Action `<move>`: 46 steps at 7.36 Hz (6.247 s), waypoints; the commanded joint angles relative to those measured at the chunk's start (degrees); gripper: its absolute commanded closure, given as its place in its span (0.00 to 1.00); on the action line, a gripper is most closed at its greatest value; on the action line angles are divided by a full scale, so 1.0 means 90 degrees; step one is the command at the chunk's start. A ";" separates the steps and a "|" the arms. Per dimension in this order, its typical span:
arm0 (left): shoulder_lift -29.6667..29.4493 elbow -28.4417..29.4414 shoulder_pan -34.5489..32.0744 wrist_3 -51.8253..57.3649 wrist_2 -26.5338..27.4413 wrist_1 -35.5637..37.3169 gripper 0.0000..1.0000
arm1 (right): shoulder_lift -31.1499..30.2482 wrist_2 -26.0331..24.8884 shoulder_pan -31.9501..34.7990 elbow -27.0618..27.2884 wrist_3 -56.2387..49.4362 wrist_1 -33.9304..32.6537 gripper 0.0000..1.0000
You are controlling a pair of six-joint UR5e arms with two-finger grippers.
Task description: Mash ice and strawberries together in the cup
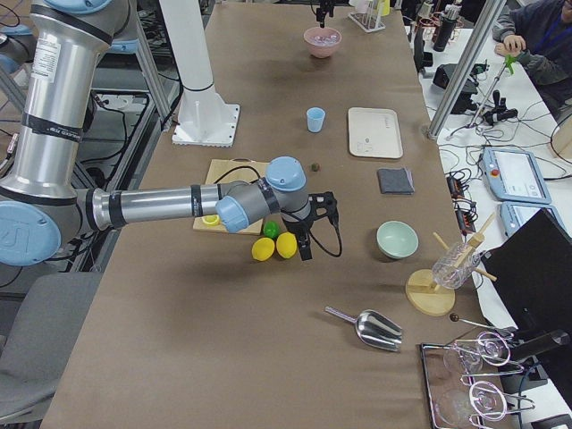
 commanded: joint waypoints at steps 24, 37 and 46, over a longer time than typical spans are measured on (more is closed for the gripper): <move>0.0297 0.2809 -0.0400 -0.5415 -0.0729 -0.4260 0.18 | 0.0165 0.0013 -0.0010 -0.0065 0.0002 0.0003 0.00; 0.0199 0.2908 -0.0185 -0.5298 -0.0719 -0.4379 0.34 | 0.0165 0.0013 0.0000 -0.0065 0.0002 0.0003 0.00; 0.0199 0.2694 -0.0253 -0.5298 -0.0710 -0.4350 0.75 | 0.0145 0.0023 0.0000 -0.0075 0.0002 0.0013 0.00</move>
